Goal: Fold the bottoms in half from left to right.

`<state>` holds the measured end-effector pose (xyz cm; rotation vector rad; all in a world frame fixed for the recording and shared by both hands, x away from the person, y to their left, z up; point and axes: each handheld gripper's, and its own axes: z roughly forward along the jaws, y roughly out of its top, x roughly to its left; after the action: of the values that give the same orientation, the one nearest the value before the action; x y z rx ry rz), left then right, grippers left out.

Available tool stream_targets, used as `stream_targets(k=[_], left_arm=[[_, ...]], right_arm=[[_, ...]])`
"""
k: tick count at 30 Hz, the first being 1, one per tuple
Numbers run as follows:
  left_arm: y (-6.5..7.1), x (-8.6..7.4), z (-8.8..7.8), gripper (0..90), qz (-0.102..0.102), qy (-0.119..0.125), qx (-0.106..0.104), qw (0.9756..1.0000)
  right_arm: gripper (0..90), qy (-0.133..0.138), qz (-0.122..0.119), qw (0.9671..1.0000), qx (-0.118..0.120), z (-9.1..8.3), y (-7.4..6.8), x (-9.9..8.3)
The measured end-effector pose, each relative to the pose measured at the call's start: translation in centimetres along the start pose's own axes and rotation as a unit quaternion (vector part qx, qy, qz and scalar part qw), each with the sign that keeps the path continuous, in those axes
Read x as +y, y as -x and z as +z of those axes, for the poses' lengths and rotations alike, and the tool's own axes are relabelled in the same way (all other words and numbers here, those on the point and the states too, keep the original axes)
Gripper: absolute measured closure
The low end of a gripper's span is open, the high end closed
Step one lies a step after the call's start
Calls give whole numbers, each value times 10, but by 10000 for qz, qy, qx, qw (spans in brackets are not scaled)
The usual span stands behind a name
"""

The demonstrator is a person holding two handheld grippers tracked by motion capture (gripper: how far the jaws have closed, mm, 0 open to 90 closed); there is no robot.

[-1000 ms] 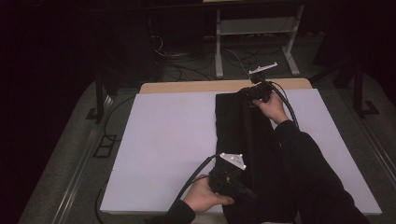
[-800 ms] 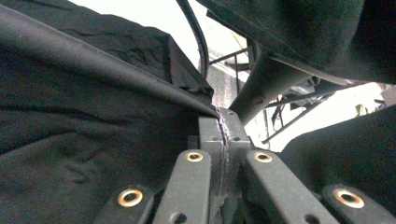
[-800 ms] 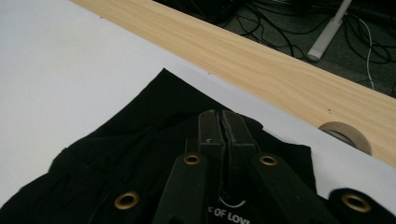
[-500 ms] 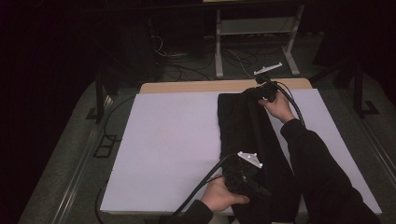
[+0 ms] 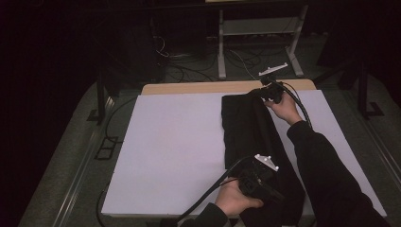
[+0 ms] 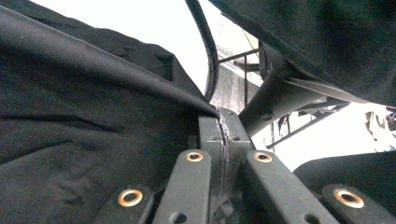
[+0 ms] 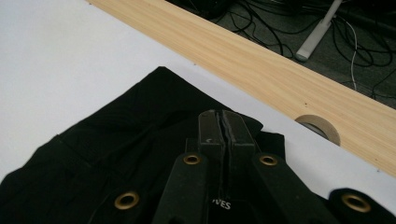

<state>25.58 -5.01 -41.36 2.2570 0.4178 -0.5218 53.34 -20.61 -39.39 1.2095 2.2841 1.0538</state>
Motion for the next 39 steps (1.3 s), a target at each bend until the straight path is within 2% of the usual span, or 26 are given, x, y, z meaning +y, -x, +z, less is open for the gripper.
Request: stream_targets(k=[5, 14, 20, 29, 39], left_arm=[[-1, 6, 9, 887, -64, -10, -29, 10000], [-8, 14, 26, 887, -191, -4, -102, 9998], [-9, 18, 35, 887, -220, -43, -152, 9996], [-14, 20, 44, 887, -338, -10, -190, 9992], [-20, 27, 58, 886, -425, -81, -215, 9988]], right_arm=[[868, -9, -47, 10000, -25, 0, 3, -3], [868, 5, 25, 10000, -28, 5, 12, -10], [867, -34, -98, 9999, -42, 7, 14, -16], [867, -7, -60, 9999, -120, 6, 19, -18], [867, 9, -1, 9999, -105, 7, 27, -24]])
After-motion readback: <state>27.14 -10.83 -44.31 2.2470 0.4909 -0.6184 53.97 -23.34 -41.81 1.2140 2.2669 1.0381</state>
